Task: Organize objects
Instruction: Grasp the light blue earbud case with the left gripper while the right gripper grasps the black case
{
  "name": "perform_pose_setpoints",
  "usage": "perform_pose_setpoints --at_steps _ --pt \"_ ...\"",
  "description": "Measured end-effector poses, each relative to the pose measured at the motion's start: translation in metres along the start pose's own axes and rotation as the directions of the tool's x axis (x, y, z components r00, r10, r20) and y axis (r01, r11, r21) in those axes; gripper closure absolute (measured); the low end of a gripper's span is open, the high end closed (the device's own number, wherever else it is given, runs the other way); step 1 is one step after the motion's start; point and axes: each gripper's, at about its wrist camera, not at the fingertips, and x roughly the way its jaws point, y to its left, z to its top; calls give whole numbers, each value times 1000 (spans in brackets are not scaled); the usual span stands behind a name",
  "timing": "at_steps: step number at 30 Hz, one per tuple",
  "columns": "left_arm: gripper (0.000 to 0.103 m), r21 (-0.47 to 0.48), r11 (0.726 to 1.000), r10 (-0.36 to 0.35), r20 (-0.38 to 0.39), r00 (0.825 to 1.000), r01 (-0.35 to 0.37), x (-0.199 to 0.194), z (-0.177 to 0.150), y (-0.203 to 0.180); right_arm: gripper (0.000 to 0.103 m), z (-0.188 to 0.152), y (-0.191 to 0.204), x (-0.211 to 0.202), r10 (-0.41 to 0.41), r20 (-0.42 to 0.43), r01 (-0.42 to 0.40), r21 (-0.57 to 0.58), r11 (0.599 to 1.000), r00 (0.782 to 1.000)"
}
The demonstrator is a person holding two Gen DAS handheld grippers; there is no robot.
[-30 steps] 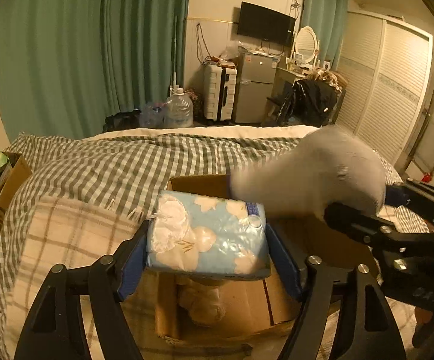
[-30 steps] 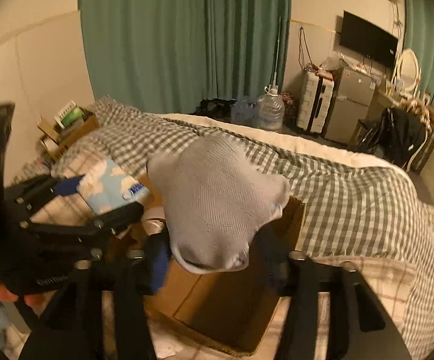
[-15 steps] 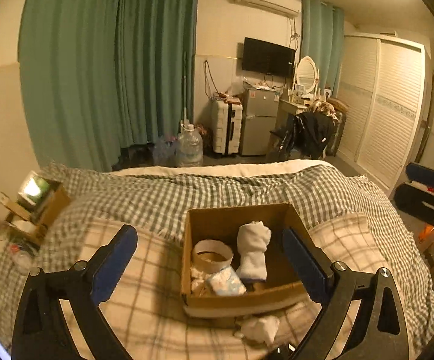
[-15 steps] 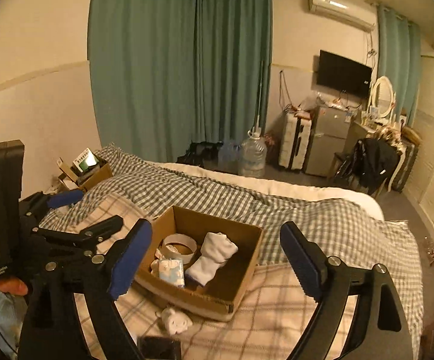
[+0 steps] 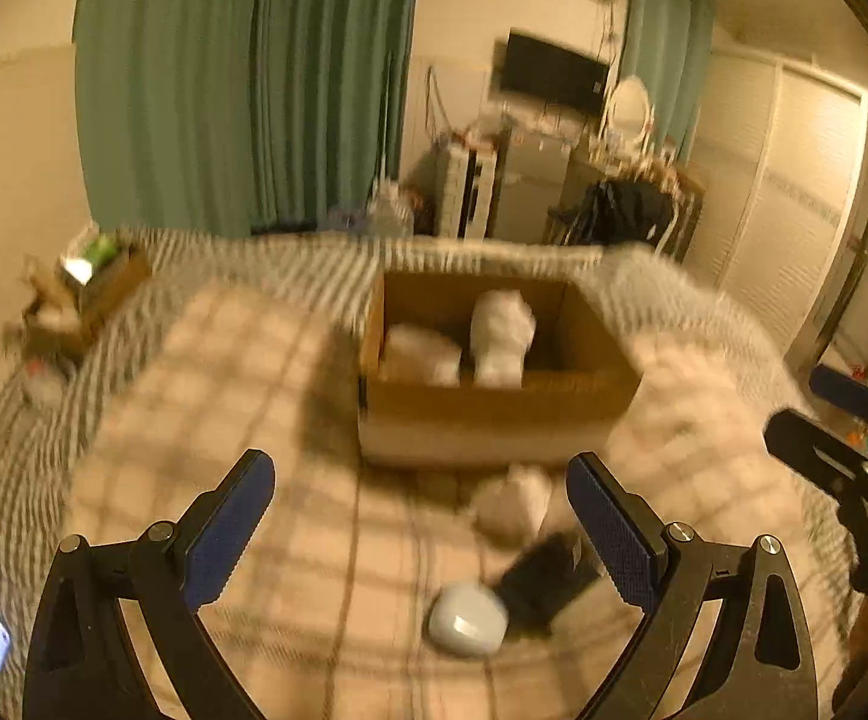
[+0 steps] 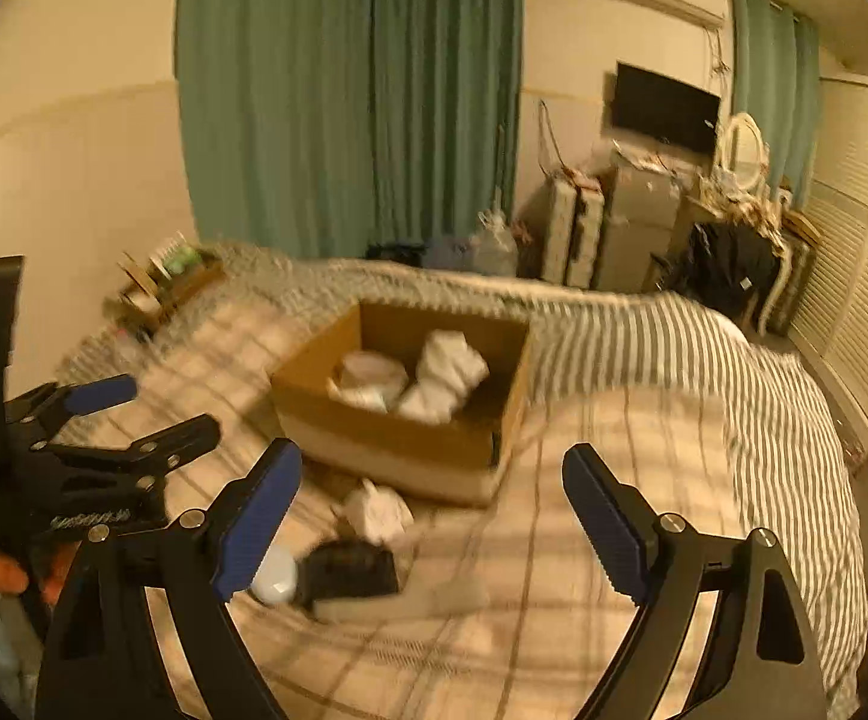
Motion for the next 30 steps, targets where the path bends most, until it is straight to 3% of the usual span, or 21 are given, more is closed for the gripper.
perform_pose_setpoints --at_steps 5,9,12,15,16,17,18,21,25,30 --pt "5 70 997 29 -117 993 -21 36 -48 -11 14 -39 5 46 -7 -108 8 5 1000 994" --pt "20 99 994 -21 -219 975 43 59 -72 -19 14 -54 0 64 18 -162 -13 36 999 987" --pt "20 104 990 -61 -301 952 97 77 -78 -23 14 -55 -3 67 27 -172 -18 56 998 985" --pt "23 146 983 -58 -320 946 110 81 -82 -33 14 -57 -5 71 30 -181 -17 76 997 983" --pt "42 159 980 -59 -327 943 117 82 -83 -36 14 -58 -6 73 31 -189 -16 80 997 981" --pt "52 165 978 -61 -341 938 124 85 -84 -38 14 -59 -6 74 31 -193 -16 81 997 981" --pt "52 163 979 -63 -349 935 127 87 -84 -39 14 -59 -5 74 32 -196 -17 79 997 980" --pt "52 134 983 -77 -321 944 126 79 -80 -34 14 -59 0 75 35 -199 -23 62 998 979" --pt "52 37 997 -55 -225 973 65 57 -61 -10 14 -55 8 78 47 -198 -41 34 999 979" --pt "52 22 998 57 -139 989 -54 45 -39 17 14 -52 28 98 73 -234 -80 -21 997 969"
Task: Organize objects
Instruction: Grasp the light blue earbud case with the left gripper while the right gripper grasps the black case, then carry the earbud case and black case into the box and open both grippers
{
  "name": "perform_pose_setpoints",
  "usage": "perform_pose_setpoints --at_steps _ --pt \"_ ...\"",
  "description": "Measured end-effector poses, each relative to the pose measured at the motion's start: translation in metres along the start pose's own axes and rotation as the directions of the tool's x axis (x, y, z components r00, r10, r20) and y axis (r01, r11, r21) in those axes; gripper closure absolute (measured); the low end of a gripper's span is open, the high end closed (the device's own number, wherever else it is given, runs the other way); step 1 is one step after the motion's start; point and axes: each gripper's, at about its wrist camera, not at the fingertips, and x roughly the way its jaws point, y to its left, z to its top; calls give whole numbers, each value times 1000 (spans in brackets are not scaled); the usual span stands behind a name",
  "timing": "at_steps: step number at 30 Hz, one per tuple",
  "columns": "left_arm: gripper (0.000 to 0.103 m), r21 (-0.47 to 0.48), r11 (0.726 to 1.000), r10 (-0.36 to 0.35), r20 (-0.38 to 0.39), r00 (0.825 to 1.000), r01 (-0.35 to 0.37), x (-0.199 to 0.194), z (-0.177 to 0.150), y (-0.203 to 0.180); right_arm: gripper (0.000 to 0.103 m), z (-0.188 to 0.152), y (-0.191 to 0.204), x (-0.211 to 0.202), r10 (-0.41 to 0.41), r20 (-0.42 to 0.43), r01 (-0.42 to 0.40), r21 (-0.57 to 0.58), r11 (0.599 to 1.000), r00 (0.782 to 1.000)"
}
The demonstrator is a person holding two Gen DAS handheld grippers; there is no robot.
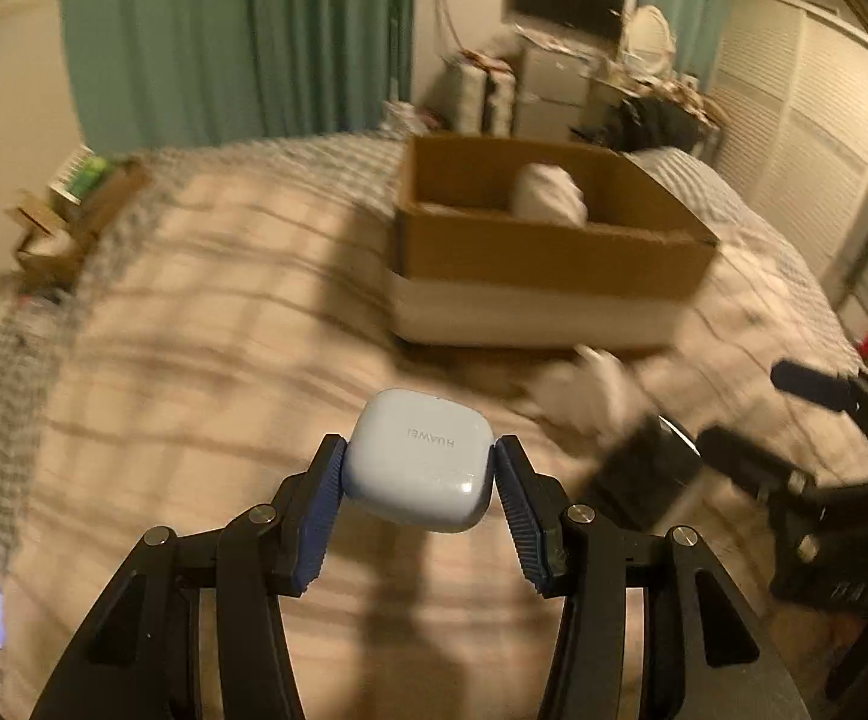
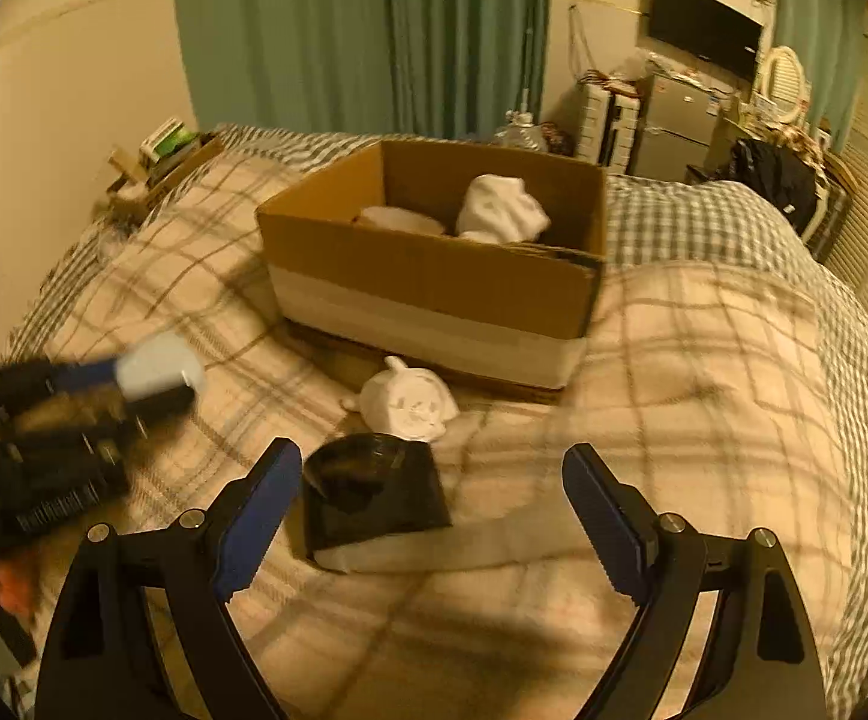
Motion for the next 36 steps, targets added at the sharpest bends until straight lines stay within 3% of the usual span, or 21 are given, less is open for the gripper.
perform_pose_setpoints --at_steps 8,12,14,21,26,36 --pt "52 -36 999 -19 -11 1000 19 11 -3 16 14 -8 30 53 44 -176 -63 -109 992 983" --pt "52 -47 998 -30 -20 999 29 15 -7 18 14 -14 36 70 11 -233 -44 -134 990 972" --pt "52 -51 998 -31 -17 999 30 14 -8 18 25 -15 36 68 3 -219 -34 -135 990 976" --pt "52 -49 998 -30 4 1000 30 2 -9 15 26 -17 35 45 -2 -137 -16 -137 990 991" --pt "52 -60 997 -43 26 999 44 -12 -8 15 26 -11 37 4 15 -31 -20 -147 989 999" --pt "52 -51 996 -71 99 993 77 -42 29 6 26 26 19 -68 58 145 -43 -107 993 988"
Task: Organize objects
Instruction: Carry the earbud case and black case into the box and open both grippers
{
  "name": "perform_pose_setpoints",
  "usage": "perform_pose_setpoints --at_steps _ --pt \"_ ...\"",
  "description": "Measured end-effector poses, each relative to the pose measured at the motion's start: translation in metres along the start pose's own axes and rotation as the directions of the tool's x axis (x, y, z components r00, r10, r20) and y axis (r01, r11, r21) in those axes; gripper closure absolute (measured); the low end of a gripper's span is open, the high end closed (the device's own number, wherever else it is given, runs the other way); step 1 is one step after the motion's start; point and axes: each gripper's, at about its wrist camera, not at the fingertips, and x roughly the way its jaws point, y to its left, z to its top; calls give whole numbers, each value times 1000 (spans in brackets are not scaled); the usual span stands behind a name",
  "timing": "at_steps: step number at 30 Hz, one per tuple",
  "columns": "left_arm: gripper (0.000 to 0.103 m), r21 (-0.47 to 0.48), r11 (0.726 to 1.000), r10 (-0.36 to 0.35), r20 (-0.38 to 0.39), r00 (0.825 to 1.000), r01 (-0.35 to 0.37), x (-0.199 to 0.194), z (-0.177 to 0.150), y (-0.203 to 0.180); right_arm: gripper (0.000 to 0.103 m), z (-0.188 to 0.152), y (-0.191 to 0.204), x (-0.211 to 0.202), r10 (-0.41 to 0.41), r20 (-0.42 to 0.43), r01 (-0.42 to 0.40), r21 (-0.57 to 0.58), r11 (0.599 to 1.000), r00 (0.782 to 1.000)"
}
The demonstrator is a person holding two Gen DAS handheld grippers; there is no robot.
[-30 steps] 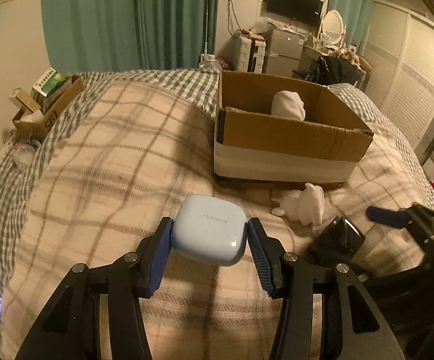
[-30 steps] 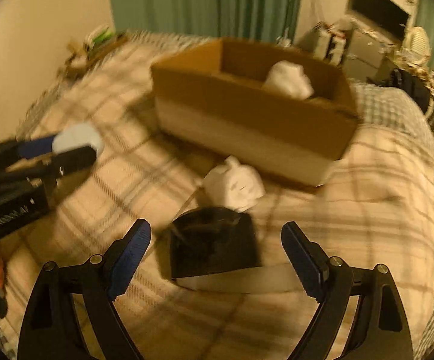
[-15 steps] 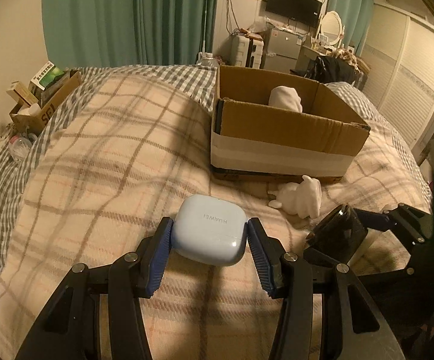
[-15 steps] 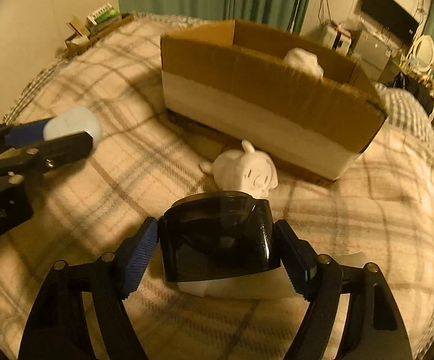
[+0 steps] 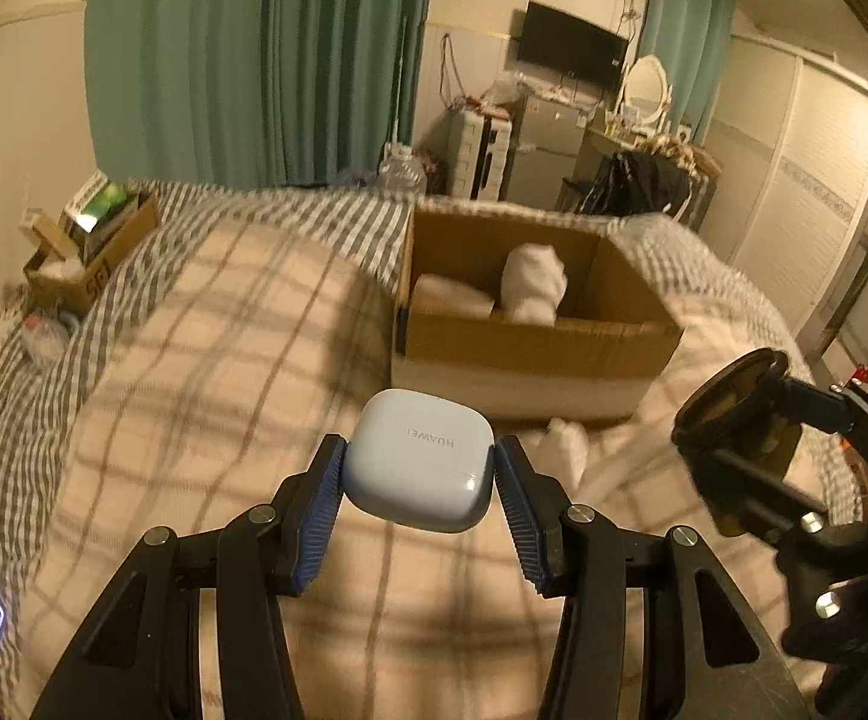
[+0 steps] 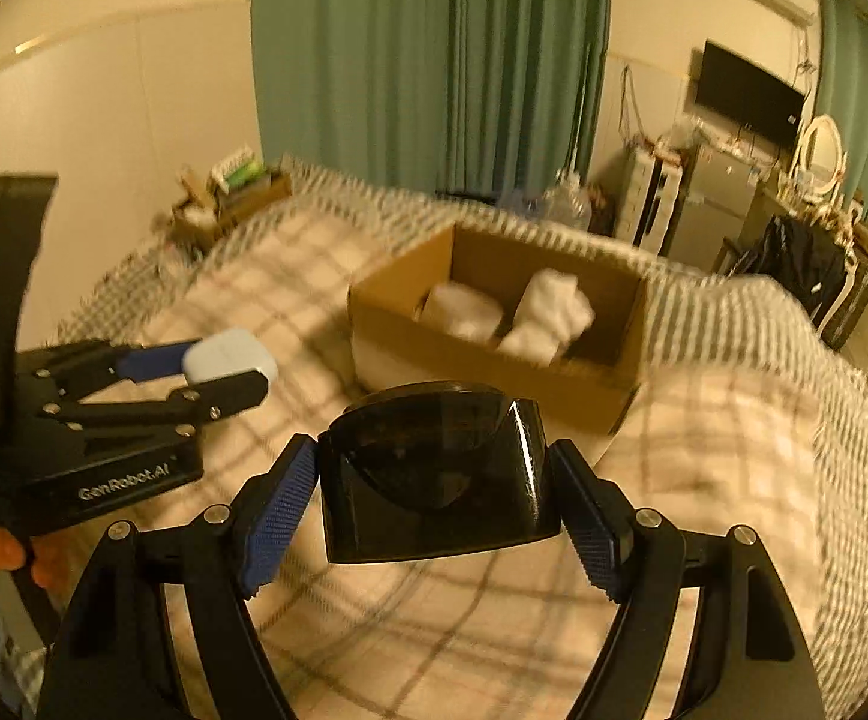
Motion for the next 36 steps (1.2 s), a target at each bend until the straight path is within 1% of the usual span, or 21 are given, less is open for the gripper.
perform_pose_setpoints --at_steps 3,10,15,18,21,24,26,31,33,34,36 --pt "52 10 1000 -12 21 1000 12 0 20 -6 26 20 -10 -12 -15 42 15 1 1000 999" --pt "52 26 999 -25 63 998 24 10 72 -16 26 57 -31 -17 -57 98 59 -17 998 994" --pt "52 54 998 -19 85 996 15 29 103 -20 26 86 -47 -2 -80 111 82 -7 997 991" --pt "52 64 998 -14 77 997 9 47 117 -21 26 101 -61 9 -82 114 82 10 997 990" --pt "52 83 997 -10 63 998 5 70 129 -26 26 118 -79 31 -84 100 82 28 996 991" --pt "52 109 994 1 45 999 -5 95 133 -31 26 129 -91 59 -85 71 83 35 996 994" --pt "52 118 993 -2 17 1000 -1 113 134 -33 26 133 -96 81 -77 45 75 39 996 996" --pt "52 130 991 -18 -39 999 23 151 126 -36 26 118 -102 133 -52 -18 53 43 998 998" --pt "52 132 991 -32 -56 998 39 160 122 -37 25 110 -104 146 -36 -21 37 52 998 999" --pt "51 132 990 -40 -63 997 48 164 120 -38 25 106 -106 151 -16 -18 17 66 998 1000" --pt "49 134 990 -40 -70 997 49 169 117 -39 23 103 -112 156 9 -18 -8 80 997 1000"
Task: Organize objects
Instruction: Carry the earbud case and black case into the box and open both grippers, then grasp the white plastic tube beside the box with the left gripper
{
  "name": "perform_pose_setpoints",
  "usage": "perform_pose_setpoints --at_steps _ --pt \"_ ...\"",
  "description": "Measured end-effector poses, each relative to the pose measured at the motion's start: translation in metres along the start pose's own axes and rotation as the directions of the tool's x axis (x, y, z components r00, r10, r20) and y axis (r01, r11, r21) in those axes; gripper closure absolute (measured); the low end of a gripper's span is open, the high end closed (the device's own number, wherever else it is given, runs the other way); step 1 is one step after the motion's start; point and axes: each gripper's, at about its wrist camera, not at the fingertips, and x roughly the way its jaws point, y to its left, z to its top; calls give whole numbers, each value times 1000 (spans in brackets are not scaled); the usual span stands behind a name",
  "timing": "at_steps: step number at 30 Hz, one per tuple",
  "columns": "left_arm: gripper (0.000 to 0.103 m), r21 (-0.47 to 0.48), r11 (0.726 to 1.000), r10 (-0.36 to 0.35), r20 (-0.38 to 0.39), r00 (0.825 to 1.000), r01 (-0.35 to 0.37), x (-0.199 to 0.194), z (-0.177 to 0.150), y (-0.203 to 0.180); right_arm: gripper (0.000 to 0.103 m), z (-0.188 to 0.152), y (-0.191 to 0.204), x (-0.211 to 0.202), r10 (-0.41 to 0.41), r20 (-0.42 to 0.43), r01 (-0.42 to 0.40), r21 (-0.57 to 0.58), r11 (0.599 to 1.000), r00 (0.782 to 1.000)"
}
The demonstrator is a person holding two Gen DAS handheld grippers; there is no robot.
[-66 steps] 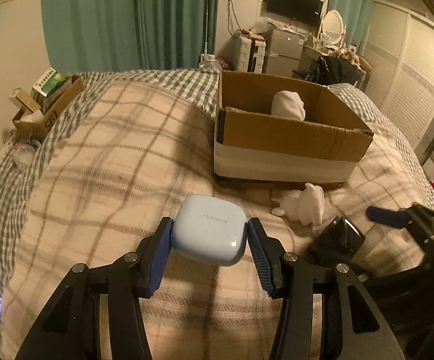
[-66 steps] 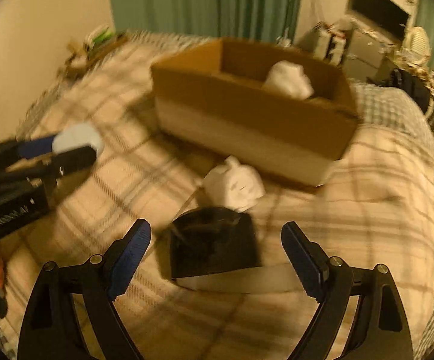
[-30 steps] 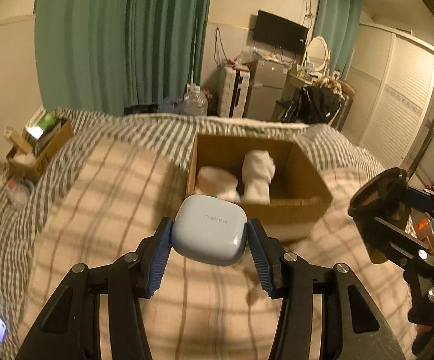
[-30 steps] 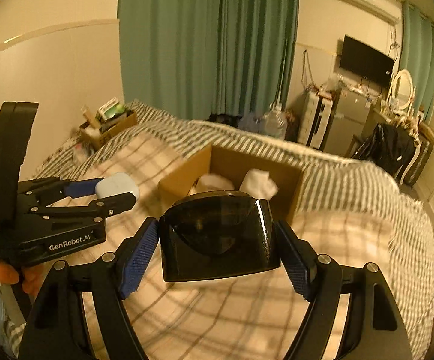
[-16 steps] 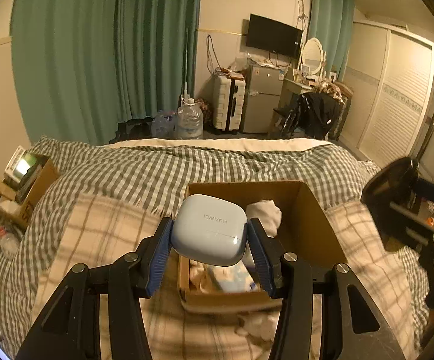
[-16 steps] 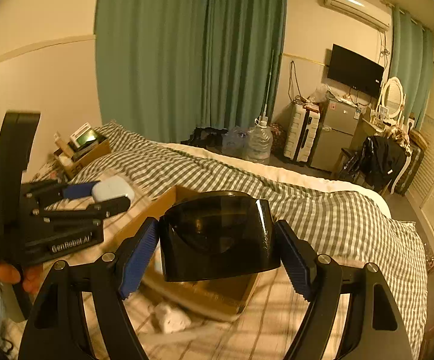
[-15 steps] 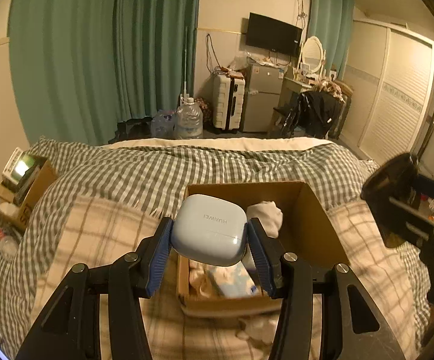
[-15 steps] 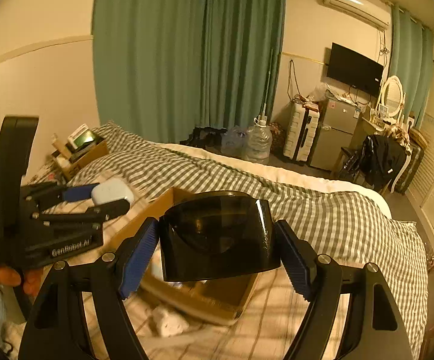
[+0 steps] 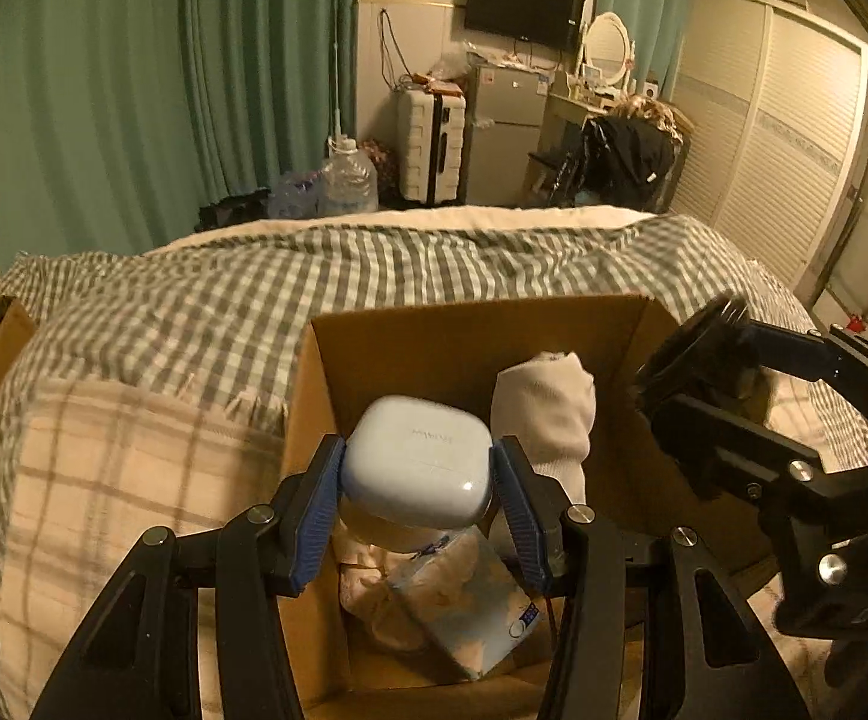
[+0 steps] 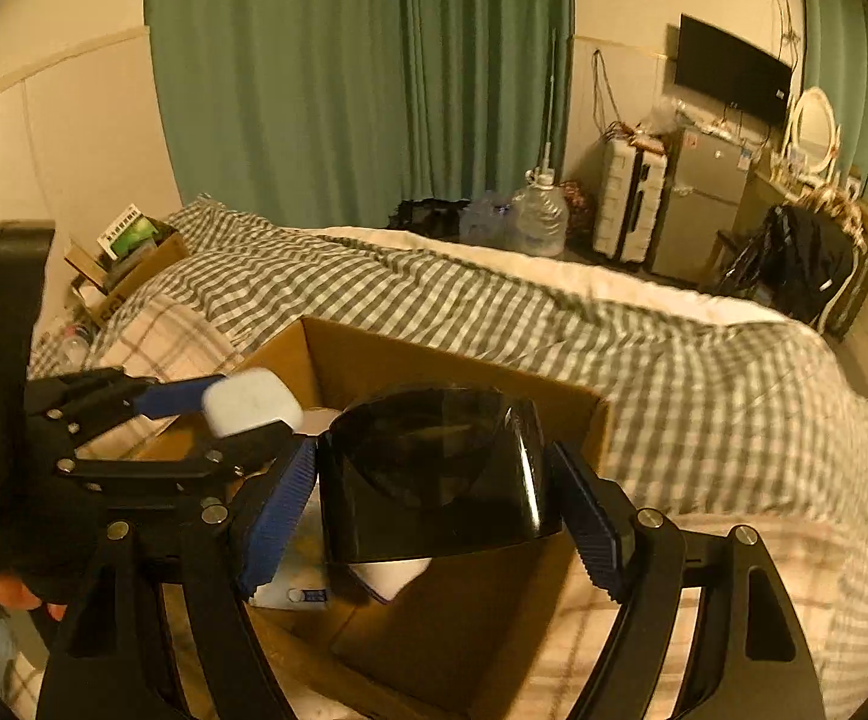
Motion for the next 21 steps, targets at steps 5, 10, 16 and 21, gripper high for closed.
perform_pose_setpoints --at_steps 5,10,16,21 --pt "23 -4 1000 18 45 999 -18 -21 2 -2 14 1 -4 -28 -26 64 26 13 1000 998" --pt "10 -7 1000 23 103 994 -22 -67 4 -1 14 10 -1 -87 -82 118 79 31 996 990" --pt "0 5 999 35 189 981 -37 -135 -3 0 14 10 19 -159 -128 142 126 22 992 982" --pt "0 1 999 40 203 978 -41 -175 -27 4 14 -9 42 -201 -147 160 150 -6 989 976"
